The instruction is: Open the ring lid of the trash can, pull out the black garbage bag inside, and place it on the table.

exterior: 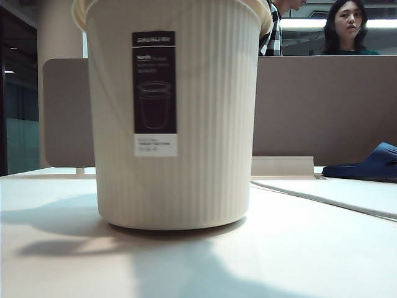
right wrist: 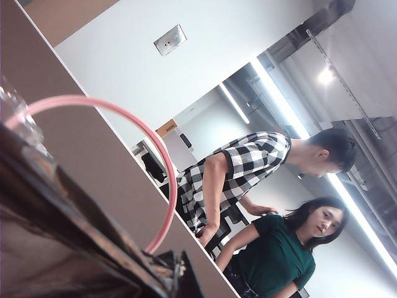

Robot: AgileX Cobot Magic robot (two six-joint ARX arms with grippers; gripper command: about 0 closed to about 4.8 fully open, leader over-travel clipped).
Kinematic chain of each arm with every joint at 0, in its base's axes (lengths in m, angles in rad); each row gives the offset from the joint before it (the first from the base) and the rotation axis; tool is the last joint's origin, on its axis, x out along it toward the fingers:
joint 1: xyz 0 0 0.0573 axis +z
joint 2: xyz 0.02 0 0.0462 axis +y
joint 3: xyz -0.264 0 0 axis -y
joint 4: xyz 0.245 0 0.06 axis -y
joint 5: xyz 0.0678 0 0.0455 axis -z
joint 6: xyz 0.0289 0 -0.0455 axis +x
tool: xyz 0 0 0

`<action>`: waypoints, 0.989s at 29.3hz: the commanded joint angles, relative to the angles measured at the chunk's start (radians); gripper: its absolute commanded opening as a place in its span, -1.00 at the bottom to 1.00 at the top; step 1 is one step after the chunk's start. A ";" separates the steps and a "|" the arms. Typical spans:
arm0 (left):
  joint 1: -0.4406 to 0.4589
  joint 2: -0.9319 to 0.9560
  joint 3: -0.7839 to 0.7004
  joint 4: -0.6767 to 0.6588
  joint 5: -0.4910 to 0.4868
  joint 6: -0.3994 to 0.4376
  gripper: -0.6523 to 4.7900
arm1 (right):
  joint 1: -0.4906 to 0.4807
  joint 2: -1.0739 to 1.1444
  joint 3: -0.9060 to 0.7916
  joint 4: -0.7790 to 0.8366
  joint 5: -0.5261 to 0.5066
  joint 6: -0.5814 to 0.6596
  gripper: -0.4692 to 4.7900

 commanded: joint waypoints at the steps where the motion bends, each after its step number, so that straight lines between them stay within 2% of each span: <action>1: -0.015 -0.010 0.006 0.029 -0.003 -0.006 -0.78 | 0.002 -0.005 0.008 -0.011 -0.008 0.002 -0.83; 17: -0.052 -0.015 0.117 -0.011 -0.027 -0.007 -0.78 | 0.002 -0.005 0.009 -0.020 -0.014 -0.001 -0.83; 29: -0.085 -0.021 0.118 -0.011 -0.045 -0.006 -0.78 | 0.002 -0.005 0.014 -0.020 -0.016 -0.074 -0.83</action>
